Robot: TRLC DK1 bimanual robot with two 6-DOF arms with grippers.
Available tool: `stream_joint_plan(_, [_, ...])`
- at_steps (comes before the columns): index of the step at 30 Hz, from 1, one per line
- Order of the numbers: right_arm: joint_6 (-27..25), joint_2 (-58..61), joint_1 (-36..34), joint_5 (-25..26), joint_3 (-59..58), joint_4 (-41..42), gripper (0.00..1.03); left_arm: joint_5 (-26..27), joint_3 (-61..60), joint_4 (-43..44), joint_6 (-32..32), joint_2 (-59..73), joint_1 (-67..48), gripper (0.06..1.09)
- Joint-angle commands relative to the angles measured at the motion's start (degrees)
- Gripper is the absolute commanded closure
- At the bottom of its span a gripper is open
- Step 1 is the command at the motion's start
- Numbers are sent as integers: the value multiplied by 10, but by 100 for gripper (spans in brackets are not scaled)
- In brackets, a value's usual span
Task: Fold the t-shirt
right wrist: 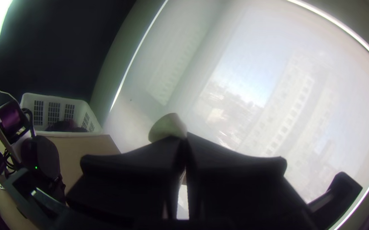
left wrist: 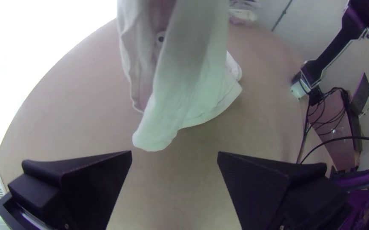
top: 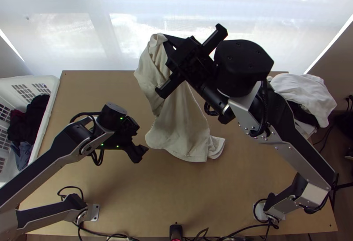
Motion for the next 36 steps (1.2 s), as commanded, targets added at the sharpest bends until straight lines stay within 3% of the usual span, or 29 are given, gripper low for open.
stream_joint_plan(1, [-3, 8, 1, 6, 2, 0, 100, -25, -14, 50, 24, 36, -55, 11])
stream_joint_plan(6, [-12, 7, -1, 16, 6, -1, 100, -70, -30, 107, 41, 64, -70, 11])
stream_joint_plan(24, [-14, -4, -22, 25, 5, -20, 100, -89, -70, 214, 60, 115, -29, 13])
stream_joint_plan(27, [-15, -4, -22, 26, 5, -20, 100, -85, -68, 215, 62, 130, -42, 30])
stream_joint_plan(30, [-15, -4, -24, 26, 5, -20, 100, -78, -63, 213, 71, 141, -53, 70])
stream_joint_plan(32, [-15, -5, -26, 27, 5, -22, 100, -77, -61, 214, 75, 139, -55, 82])
stream_joint_plan(33, [-14, -6, -28, 26, 4, -23, 100, -74, -60, 214, 75, 139, -55, 98])
stream_joint_plan(34, [-14, -7, -29, 27, 4, -24, 100, -75, -58, 211, 79, 139, -53, 105])
stream_joint_plan(36, [-14, -8, -31, 26, 3, -25, 100, -74, -58, 203, 76, 134, -46, 105])
